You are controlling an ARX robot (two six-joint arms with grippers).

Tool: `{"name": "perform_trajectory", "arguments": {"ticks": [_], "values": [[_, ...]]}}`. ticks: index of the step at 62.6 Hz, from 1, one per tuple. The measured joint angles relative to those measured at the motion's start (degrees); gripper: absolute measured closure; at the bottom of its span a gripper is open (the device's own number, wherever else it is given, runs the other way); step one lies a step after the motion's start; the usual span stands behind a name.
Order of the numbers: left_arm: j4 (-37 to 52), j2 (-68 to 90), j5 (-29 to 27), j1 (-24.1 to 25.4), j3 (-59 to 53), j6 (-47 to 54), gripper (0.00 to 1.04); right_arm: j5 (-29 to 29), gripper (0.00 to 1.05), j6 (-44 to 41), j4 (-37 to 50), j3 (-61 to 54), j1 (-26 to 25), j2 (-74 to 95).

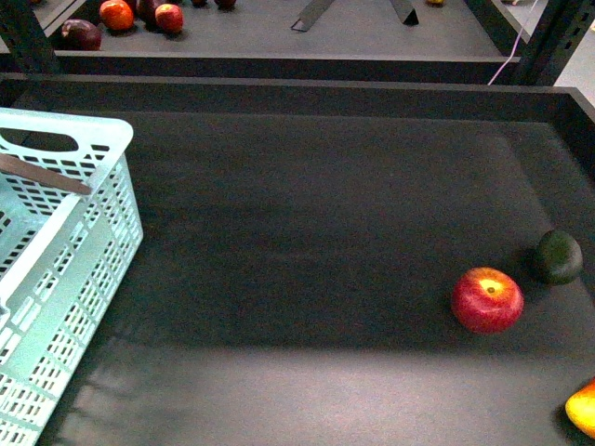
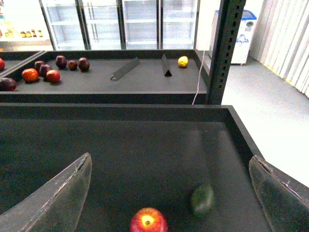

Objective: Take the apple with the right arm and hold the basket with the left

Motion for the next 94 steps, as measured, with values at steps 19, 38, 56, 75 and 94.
{"name": "perform_trajectory", "arguments": {"ticks": [19,38,56,75,94], "values": [[29.2,34.2,25.9,24.9,5.2,-30.9,0.07,0.0,0.09,0.0,0.0,0.0,0.0,0.0],[46.8,70.7,29.9,28.8,16.2,-43.9,0.07,0.0,0.09,0.0,0.0,0.0,0.0,0.0],[49.4,83.0,29.1,27.1,25.7,-45.9,0.07,0.0,0.09,0.0,0.0,0.0,0.0,0.0],[47.6,88.9,26.1,22.1,31.7,-46.8,0.07,0.0,0.09,0.0,0.0,0.0,0.0,0.0],[43.5,91.7,23.2,20.2,34.7,-46.4,0.48,0.0,0.09,0.0,0.0,0.0,0.0,0.0]]}}
